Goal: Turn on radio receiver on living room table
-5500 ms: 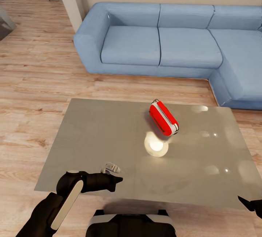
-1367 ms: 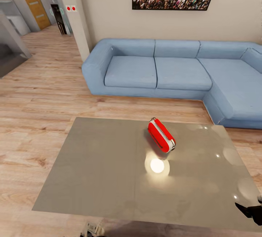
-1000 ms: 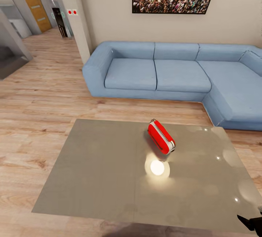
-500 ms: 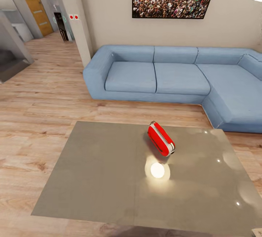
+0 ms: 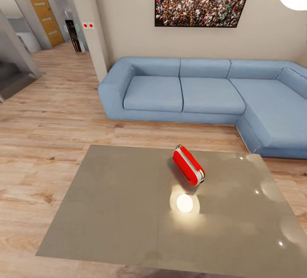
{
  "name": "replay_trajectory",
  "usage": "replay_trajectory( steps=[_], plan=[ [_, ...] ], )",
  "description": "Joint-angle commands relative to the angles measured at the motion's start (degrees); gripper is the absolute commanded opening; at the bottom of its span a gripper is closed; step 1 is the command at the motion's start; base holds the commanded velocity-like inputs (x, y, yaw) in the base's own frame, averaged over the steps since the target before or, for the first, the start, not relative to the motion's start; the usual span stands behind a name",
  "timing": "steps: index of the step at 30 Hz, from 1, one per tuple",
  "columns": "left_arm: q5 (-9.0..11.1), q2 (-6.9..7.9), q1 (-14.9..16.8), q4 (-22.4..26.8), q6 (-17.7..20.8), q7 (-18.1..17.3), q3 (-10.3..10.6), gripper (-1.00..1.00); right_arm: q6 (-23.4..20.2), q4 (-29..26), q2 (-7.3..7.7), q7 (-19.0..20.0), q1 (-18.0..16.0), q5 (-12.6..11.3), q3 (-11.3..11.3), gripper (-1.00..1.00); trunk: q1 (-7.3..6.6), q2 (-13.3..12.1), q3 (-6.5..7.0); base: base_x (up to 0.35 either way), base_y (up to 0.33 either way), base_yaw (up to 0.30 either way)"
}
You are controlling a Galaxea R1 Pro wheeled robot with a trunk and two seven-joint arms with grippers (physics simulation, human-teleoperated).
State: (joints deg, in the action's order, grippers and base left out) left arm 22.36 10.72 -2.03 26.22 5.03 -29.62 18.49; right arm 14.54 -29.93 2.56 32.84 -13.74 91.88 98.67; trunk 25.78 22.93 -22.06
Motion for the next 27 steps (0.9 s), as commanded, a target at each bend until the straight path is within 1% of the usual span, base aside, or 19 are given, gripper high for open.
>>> replay_trajectory(
  steps=[1,2,3,4,5,7,9,11,15,17,18,20,21,23,25,27],
  plan=[
    [0.0,-0.48,0.01,-1.48,-0.01,0.99,0.01,-1.0,-0.08,1.39,-0.05,-1.17,0.58,1.1,-0.02,1.0,0.0,0.0,0.1,0.0,0.0,0.0],
    [-0.01,-0.88,0.01,-2.8,-0.02,2.34,0.0,-1.0,-0.15,2.95,-0.07,-2.4,1.27,2.1,0.0,1.0,0.0,0.0,0.19,0.0,0.0,0.0],
    [-0.02,-1.07,0.01,-3.4,-0.02,3.14,-0.03,-1.0,-0.18,3.8,-0.06,-3.1,1.69,2.52,0.01,1.0,0.0,0.0,0.28,0.0,0.0,0.0],
    [-0.02,-1.41,0.01,-4.52,-0.04,4.8,-0.08,-1.0,-0.19,5.65,-0.04,-4.78,2.6,3.1,0.01,1.0,0.0,0.0,0.37,0.0,0.0,0.0],
    [-0.02,-1.58,0.01,-5.04,-0.07,5.62,-0.12,-1.0,-0.2,6.62,-0.02,-5.73,3.07,3.32,0.04,1.0,0.0,0.0,0.46,0.0,0.0,0.0],
    [0.02,-2.18,0.01,-7.01,-0.81,8.41,-0.28,-1.0,-0.21,10.54,0.07,-9.85,4.83,3.86,0.09,1.0,0.0,0.0,0.64,0.0,0.0,0.0],
    [0.08,-2.49,0.01,-8.73,-2.21,9.71,-0.33,-1.0,-0.21,13.02,0.12,-12.42,6.05,4.06,0.1,1.0,0.0,0.0,0.82,0.0,0.0,0.0],
    [0.16,-2.72,0.01,-10.84,-3.91,10.51,-0.36,-1.0,-0.21,14.69,0.14,-14.1,6.98,4.16,0.07,1.0,0.0,0.0,1.0,0.0,0.0,0.0],
    [0.26,-2.95,0.01,-15.65,-6.89,12.2,-0.43,-1.0,-0.18,16.15,0.1,-15.61,8.78,4.25,0.02,1.0,0.0,0.0,1.36,0.0,0.0,0.0],
    [0.36,-3.04,0.01,-16.99,-7.61,13.85,-0.46,-1.0,-0.16,16.39,0.09,-15.89,9.74,4.23,0.02,1.0,0.0,0.0,1.54,0.0,0.0,0.0],
    [0.4,-3.12,0.01,-17.18,-7.71,14.38,-0.46,-1.0,-0.15,16.43,0.07,-15.95,9.94,4.22,0.0,1.0,0.0,0.0,1.63,0.0,0.0,0.0],
    [0.56,-3.73,0.01,-17.78,-7.98,16.91,-0.43,-1.0,-0.15,16.54,0.02,-16.54,10.63,4.2,-0.01,1.0,0.0,0.0,1.81,0.0,0.0,0.0],
    [0.58,-3.93,0.01,-17.92,-8.02,17.58,-0.42,-1.0,-0.17,16.56,0.0,-16.81,10.76,4.19,-0.02,1.0,0.0,0.0,1.9,0.0,0.0,0.0],
    [0.67,-4.79,0.01,-18.59,-8.13,20.06,-0.51,-1.0,-0.18,16.95,-0.06,-18.33,11.21,4.22,-0.01,1.0,0.0,0.0,2.08,0.0,0.0,0.0],
    [0.7,-5.1,0.01,-18.87,-8.15,20.99,-0.66,-1.0,-0.18,17.49,-0.06,-19.27,11.38,4.21,0.0,1.0,0.0,0.0,2.26,0.0,0.0,0.0],
    [0.73,-5.41,0.01,-19.16,-8.18,22.08,-1.37,-1.0,-0.15,18.74,0.01,-20.92,11.62,4.19,0.06,1.0,0.0,0.0,2.45,0.0,0.0,0.0]
  ],
)
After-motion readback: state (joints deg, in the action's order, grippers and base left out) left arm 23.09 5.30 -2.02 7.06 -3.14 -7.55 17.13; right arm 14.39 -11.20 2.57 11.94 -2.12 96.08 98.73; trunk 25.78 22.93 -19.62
